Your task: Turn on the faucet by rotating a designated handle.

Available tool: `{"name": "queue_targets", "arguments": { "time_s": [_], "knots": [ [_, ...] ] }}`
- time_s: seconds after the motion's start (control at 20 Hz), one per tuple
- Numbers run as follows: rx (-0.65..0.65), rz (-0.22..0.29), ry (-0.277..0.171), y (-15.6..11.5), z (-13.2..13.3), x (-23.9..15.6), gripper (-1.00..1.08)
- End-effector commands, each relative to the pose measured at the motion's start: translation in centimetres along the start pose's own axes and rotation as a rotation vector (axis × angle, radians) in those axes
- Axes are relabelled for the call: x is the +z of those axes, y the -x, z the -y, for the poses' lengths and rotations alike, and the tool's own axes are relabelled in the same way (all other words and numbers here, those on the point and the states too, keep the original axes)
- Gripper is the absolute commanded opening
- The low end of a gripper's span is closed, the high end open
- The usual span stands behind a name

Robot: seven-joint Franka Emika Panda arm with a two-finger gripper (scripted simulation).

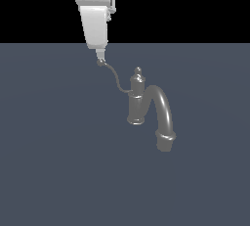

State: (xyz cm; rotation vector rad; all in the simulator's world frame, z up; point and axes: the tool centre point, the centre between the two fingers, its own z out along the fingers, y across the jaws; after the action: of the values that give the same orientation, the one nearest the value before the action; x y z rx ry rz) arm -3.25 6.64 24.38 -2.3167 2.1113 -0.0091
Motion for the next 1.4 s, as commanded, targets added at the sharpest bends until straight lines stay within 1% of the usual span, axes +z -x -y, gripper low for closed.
{"name": "queue_targets", "arguments": {
  "time_s": [0.0,0.15,0.2,1.35],
  "knots": [
    [-0.004,-0.001,0.009,0.2,-1.2,0.2,-1.0],
    [-0.004,-0.001,0.009,0.2,-1.8,0.1,-1.0],
    [0.006,-0.001,-0.001,-0.4,-1.1,0.0,-1.0],
    [-0.002,0.0,0.008,-6.1,-7.7,0.1,-1.0]
  ]
}}
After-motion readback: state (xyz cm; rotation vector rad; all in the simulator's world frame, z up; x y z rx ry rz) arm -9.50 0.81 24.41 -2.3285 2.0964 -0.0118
